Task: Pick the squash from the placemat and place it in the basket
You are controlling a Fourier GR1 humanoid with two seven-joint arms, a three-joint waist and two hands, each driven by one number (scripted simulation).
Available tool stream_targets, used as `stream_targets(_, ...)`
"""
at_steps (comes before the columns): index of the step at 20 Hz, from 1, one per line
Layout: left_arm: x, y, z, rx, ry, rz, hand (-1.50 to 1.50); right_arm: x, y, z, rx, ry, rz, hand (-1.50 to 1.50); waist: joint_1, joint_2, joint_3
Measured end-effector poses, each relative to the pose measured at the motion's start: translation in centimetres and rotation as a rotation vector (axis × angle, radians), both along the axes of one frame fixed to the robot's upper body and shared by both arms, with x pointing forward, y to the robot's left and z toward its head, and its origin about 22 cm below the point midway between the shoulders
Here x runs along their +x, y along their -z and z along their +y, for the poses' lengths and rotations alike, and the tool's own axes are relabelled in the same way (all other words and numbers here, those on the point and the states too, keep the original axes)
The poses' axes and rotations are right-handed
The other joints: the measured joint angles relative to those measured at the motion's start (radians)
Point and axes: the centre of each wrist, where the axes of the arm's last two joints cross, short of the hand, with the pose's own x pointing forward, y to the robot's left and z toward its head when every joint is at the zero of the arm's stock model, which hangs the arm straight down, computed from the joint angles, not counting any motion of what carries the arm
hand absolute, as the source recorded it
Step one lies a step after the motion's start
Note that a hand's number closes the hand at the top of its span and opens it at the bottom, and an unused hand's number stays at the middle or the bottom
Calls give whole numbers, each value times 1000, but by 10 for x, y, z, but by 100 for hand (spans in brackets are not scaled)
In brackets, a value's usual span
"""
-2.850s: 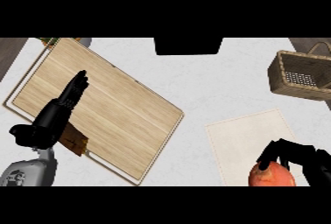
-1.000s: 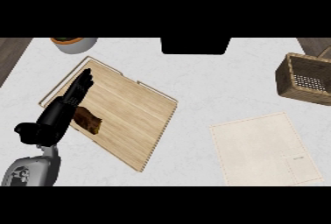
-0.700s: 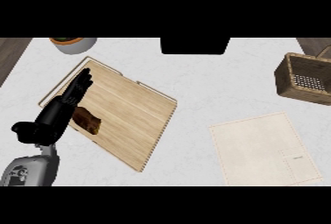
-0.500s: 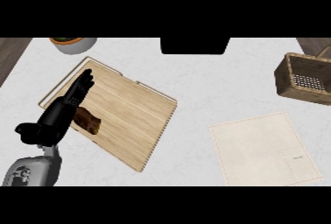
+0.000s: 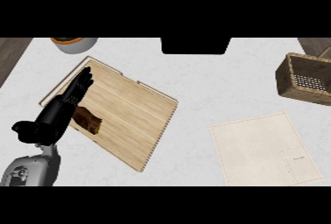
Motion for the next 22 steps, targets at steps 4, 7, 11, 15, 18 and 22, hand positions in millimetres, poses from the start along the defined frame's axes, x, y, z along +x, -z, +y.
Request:
stream_targets(4,-1,3,-1,2,-3,-1,0,5,13,-9,35,51,-63,-150,2,1,0)
stream_targets(7,1,5,1,2,5,3,0,10,10,-14,78,61,-98,-150,4,1,0)
stream_targets(11,0,2,1,3,10,6,0,10,12,-28,60,55,-115,-150,8,2,0)
stream_targets(15,2,2,0,2,10,6,0,14,10,-32,57,33,-148,-150,10,4,1)
stream_targets(18,1,1,-3,3,6,1,0,13,3,-37,95,5,-188,-150,8,2,0)
stream_targets(22,4,2,-5,6,1,5,0,11,-14,-41,199,2,-227,-150,2,1,0)
